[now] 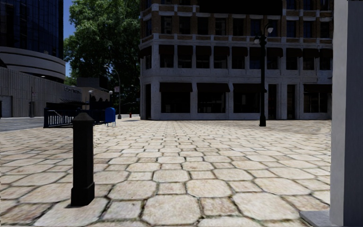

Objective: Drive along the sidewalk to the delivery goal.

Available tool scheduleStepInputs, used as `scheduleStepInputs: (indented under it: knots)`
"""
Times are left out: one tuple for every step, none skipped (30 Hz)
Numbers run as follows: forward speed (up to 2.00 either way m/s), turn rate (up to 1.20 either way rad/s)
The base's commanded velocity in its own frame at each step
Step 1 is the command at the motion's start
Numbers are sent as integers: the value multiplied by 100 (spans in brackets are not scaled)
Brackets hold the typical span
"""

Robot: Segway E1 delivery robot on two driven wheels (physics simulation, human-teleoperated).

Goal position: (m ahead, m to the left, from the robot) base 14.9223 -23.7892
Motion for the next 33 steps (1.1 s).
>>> scheduleStepInputs:
  knots:
    - [154,0]
    - [154,0]
    - [154,0]
    - [154,0]
    - [153,0]
    - [153,0]
    - [153,0]
    - [153,0]
    - [153,0]
    - [153,0]
    - [153,0]
    - [153,0]
    - [153,0]
    - [154,0]
    - [155,0]
    - [155,0]
    - [155,0]
    - [155,0]
    - [155,0]
    - [155,0]
    - [155,0]
    - [155,0]
    - [155,0]
    - [155,0]
    - [155,0]
    - [155,0]
    - [155,0]
    - [155,0]
    - [155,0]
    - [155,0]
    - [155,0]
    - [155,0]
    - [155,0]
